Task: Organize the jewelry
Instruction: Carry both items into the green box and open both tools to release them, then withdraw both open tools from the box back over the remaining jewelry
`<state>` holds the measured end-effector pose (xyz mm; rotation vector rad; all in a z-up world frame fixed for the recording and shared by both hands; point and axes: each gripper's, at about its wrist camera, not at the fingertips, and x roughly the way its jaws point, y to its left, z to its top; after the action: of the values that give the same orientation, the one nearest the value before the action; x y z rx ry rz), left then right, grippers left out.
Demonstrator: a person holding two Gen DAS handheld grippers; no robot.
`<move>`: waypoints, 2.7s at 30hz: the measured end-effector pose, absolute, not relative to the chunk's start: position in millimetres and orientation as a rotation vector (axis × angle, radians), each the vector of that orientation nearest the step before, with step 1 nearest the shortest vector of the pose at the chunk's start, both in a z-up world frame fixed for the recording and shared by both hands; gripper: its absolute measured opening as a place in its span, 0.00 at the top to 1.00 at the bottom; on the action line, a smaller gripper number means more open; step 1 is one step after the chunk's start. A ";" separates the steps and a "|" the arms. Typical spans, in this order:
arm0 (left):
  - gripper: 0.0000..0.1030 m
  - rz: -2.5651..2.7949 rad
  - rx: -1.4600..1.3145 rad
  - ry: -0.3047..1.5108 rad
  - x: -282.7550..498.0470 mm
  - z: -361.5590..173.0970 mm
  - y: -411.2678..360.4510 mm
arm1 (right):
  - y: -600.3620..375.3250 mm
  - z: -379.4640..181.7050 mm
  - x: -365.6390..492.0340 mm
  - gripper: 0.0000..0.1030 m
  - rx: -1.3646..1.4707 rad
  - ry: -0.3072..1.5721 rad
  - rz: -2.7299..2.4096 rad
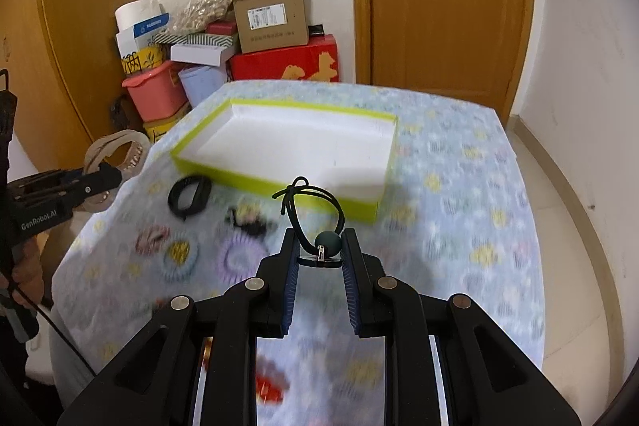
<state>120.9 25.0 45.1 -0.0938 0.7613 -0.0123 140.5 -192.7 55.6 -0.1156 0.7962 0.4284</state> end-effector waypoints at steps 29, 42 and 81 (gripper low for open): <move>0.71 0.041 -0.105 0.930 256.6 -23.2 48.5 | -164.8 -9.0 276.6 0.78 -0.159 0.958 0.389; 0.58 0.015 -0.108 0.919 253.7 -19.3 45.3 | -165.9 -1.7 269.7 0.63 -0.152 0.958 0.414; 0.53 0.013 -0.123 0.804 40.2 30.2 15.6 | -193.0 41.2 49.9 0.59 -0.052 0.846 0.491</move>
<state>40.2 15.6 30.2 -0.1232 0.8042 0.0130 49.9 -193.0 41.2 -0.0522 0.8460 0.4913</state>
